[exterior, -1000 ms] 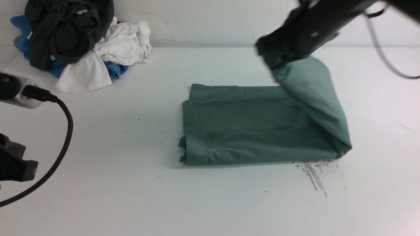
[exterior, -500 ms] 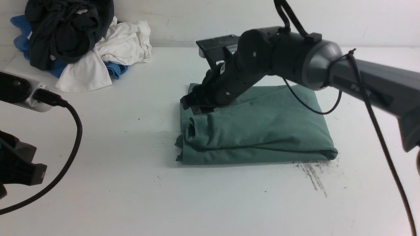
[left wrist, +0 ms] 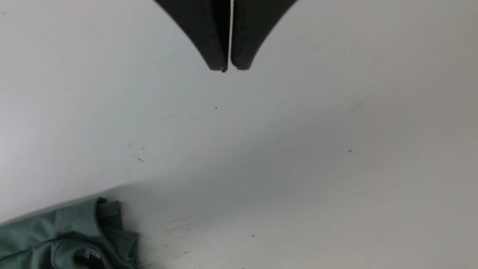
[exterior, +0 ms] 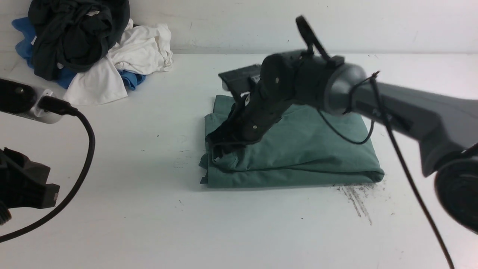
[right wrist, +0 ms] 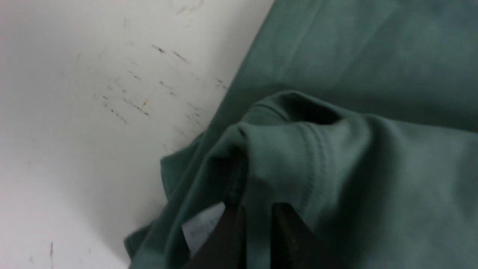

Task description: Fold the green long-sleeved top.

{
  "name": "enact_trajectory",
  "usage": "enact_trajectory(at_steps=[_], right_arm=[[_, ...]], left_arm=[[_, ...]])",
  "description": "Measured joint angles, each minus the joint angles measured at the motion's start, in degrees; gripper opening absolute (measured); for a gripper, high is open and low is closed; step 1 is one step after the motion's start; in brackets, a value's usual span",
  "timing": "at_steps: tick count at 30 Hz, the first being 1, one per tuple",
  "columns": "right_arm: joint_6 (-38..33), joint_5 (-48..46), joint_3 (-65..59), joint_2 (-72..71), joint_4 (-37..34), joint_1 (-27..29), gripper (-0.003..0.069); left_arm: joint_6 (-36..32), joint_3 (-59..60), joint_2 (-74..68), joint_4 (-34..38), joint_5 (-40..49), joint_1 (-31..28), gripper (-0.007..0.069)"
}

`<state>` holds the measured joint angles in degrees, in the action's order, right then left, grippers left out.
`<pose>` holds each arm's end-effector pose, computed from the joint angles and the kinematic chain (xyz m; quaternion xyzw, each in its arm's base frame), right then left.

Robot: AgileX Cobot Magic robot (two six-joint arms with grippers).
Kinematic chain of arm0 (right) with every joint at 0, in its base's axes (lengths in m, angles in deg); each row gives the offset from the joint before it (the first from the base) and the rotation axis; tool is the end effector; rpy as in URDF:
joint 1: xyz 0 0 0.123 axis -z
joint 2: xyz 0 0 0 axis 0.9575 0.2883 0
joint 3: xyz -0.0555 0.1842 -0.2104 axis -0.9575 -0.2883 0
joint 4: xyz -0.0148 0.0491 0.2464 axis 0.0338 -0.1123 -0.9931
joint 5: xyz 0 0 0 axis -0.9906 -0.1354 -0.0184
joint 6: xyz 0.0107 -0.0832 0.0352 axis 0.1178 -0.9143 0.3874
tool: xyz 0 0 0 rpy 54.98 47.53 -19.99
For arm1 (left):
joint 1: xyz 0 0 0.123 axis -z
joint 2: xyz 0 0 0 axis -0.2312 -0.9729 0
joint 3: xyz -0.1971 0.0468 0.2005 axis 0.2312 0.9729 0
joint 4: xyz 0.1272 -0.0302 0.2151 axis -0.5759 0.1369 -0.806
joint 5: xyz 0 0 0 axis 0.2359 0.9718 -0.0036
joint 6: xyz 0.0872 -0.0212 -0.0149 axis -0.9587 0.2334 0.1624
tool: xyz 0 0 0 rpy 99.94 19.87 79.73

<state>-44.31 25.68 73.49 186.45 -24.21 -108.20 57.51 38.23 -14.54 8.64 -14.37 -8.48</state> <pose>0.4010 0.3019 0.1818 -0.2991 0.9214 0.1625 0.1875 0.1642 -0.0247 0.3274 0.1142 0.9233 -0.0493 0.3634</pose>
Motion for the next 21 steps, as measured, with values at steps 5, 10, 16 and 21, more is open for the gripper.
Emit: enact_trajectory(at_steps=[5,10,16,21], right_arm=[[-3.56,3.11,2.32,1.00,-1.57,-0.26,-0.0011],[-4.00,-7.01,11.17,-5.43,6.94,0.44,-0.0015],[-3.79,-21.82,17.27,-19.39,27.69,1.14,-0.0014],[0.91,-23.65,16.09,-31.61,34.27,4.97,-0.0014]], left_arm=[[0.00,0.00,0.00,0.48,-0.73,0.00,-0.0007],[-3.13,0.07,4.64,0.48,-1.85,0.00,-0.0007],[-7.47,3.46,17.24,0.53,-8.95,0.00,-0.0007],[-7.98,13.86,24.43,0.60,-20.53,0.00,-0.0007]])
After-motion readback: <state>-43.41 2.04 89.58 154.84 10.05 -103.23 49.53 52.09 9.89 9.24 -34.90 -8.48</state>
